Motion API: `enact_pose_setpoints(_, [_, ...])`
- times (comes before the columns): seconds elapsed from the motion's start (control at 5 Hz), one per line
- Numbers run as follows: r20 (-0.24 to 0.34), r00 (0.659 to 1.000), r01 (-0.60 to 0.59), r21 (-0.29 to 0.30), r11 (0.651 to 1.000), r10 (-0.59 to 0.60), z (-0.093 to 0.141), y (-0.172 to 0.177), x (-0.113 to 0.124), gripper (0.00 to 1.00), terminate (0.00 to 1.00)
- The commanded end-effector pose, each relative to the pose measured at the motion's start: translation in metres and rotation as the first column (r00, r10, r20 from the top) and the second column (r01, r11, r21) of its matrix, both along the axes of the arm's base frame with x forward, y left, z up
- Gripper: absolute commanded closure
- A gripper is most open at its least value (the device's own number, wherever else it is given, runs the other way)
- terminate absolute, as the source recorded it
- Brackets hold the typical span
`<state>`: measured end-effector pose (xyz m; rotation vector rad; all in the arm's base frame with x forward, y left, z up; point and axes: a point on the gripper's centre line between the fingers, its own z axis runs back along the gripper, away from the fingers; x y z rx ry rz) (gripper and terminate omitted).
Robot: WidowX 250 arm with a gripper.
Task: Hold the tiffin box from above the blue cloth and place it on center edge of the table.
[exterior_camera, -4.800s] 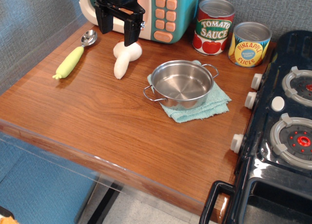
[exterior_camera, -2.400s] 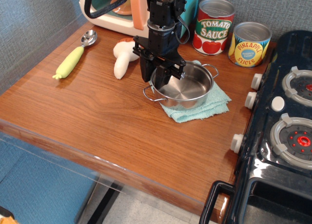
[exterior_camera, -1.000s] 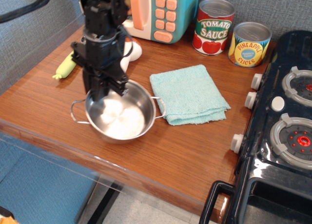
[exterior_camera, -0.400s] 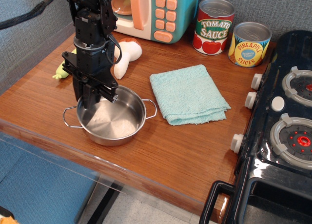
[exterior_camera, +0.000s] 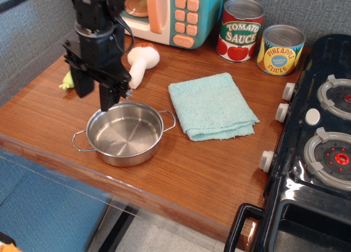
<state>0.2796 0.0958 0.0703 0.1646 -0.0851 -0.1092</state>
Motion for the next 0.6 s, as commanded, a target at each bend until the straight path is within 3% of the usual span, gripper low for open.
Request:
enact_pose_setpoints(0.0, [0.049, 0.999, -0.009, -0.016, 1.000, 0.010, 0.0217, -0.0017, 0.0028, 0.00, 0.00])
enact_pose_setpoints(0.2, [0.049, 0.999, -0.009, -0.016, 1.000, 0.010, 0.0217, -0.0017, 0.0028, 0.00, 0.00])
enact_pose_setpoints(0.4, [0.049, 0.999, -0.009, -0.016, 1.000, 0.010, 0.0217, -0.0017, 0.0028, 0.00, 1.00])
